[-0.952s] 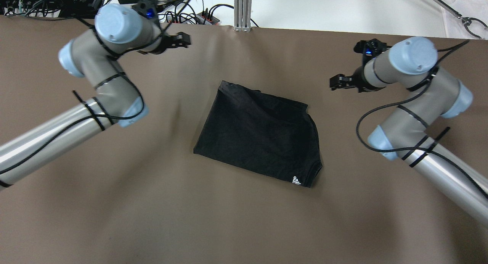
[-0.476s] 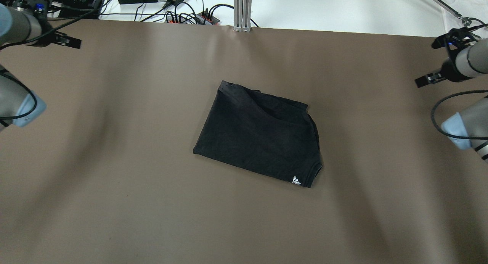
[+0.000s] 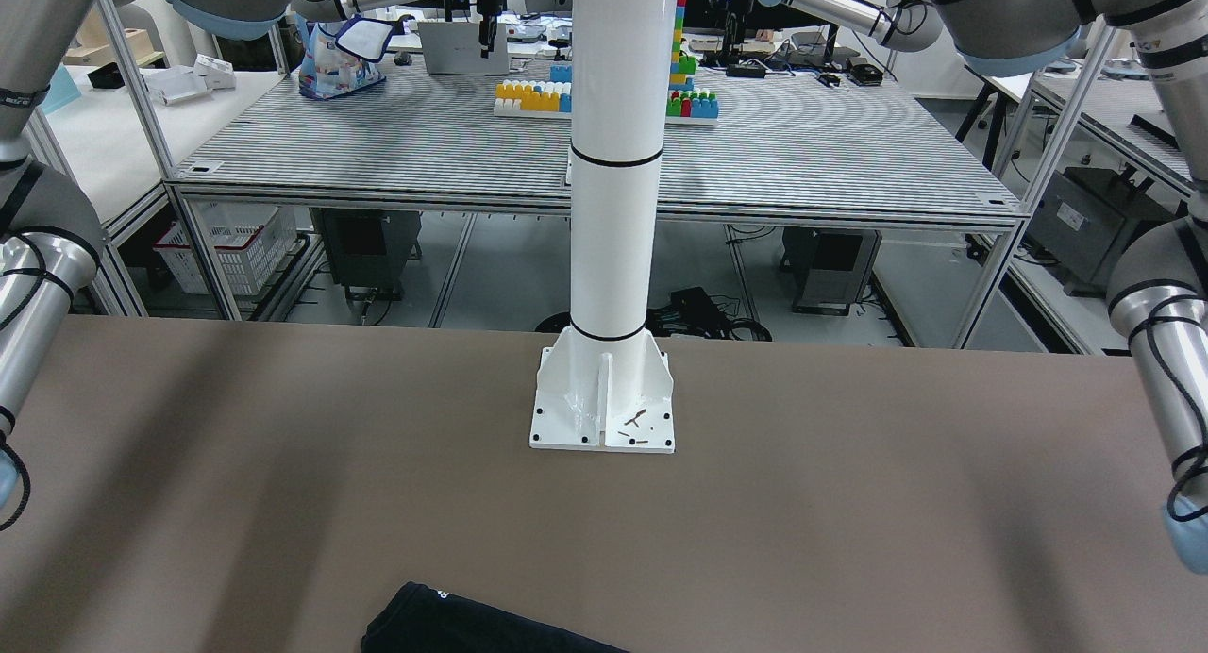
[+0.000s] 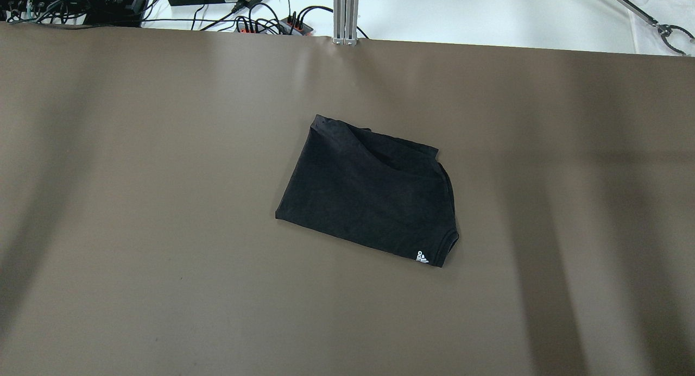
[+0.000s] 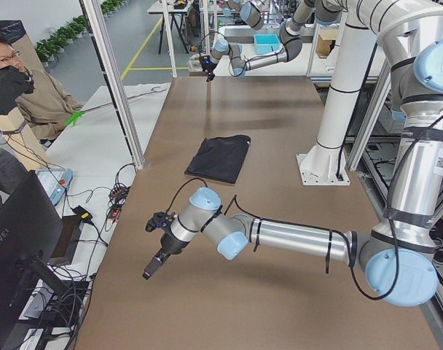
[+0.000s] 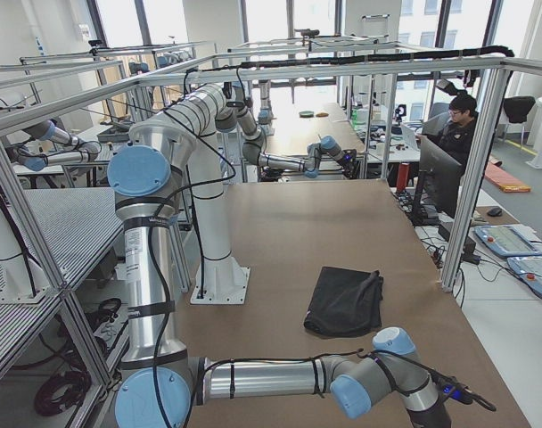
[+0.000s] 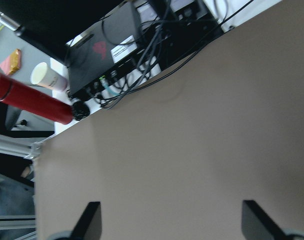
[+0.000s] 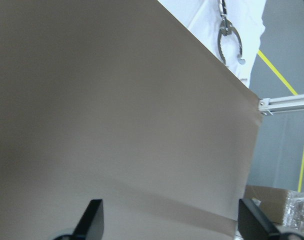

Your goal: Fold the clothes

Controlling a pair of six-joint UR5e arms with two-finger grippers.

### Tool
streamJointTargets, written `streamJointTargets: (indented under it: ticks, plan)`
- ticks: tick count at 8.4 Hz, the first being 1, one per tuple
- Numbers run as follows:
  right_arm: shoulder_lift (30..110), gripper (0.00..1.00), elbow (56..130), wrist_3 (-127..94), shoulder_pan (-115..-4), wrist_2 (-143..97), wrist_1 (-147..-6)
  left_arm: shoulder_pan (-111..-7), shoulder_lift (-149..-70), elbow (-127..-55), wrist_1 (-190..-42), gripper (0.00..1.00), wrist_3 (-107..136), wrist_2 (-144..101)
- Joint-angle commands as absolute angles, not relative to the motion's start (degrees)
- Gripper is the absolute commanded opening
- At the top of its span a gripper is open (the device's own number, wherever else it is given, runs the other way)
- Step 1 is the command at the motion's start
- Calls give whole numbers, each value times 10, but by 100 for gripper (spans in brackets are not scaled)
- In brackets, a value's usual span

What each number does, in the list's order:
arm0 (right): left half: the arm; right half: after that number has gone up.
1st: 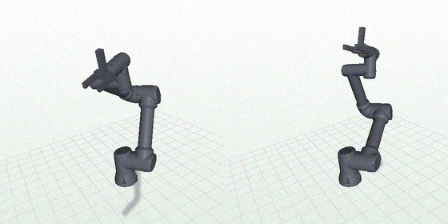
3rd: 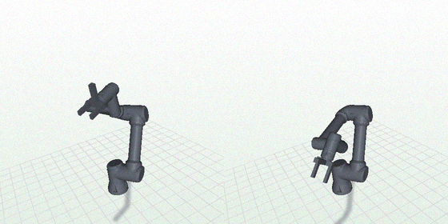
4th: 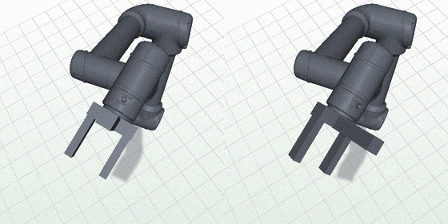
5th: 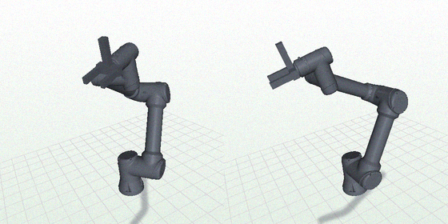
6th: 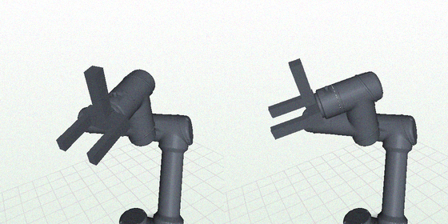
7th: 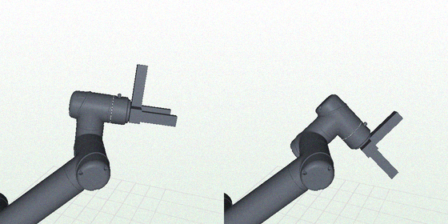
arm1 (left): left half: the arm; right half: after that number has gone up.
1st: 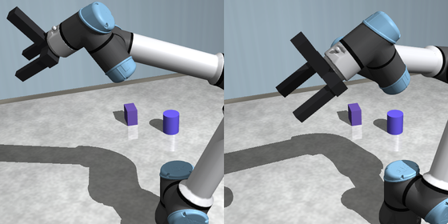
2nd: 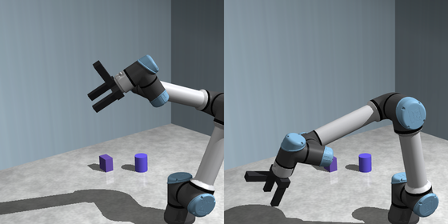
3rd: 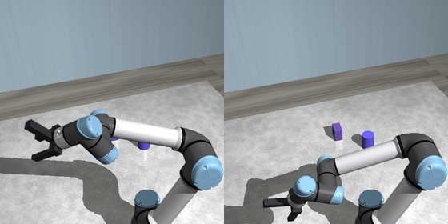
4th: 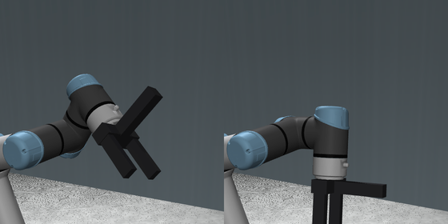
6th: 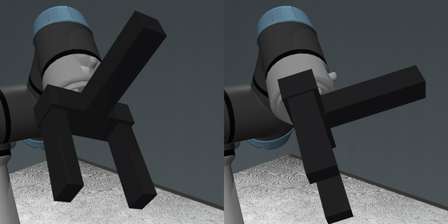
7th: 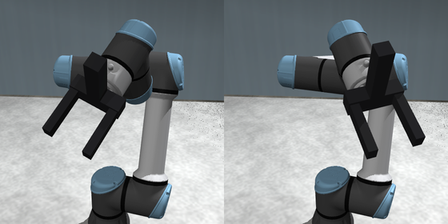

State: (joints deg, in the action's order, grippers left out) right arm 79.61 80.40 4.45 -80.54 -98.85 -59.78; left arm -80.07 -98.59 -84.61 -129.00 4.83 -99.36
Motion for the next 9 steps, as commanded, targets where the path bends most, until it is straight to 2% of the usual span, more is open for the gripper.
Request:
streamJointTargets:
  ticks: [1, 3, 5, 7, 9]
  plan:
    - [821, 95, 748, 141, -881, -982, -515, -861, -909, -846, -1344, 100, -61, -993]
    - [832, 95, 744, 179, -927, -1015, -501, -901, -901, -850, -1346, 100, -123, -1003]
    - [846, 95, 755, 201, -976, -1061, -483, -937, -867, -896, -1332, 100, -124, -1060]
    - [853, 95, 762, 200, -983, -1070, -482, -961, -855, -904, -1330, 100, -124, -1079]
    - [850, 95, 763, 194, -983, -1069, -481, -965, -839, -943, -1329, 100, -123, -1078]
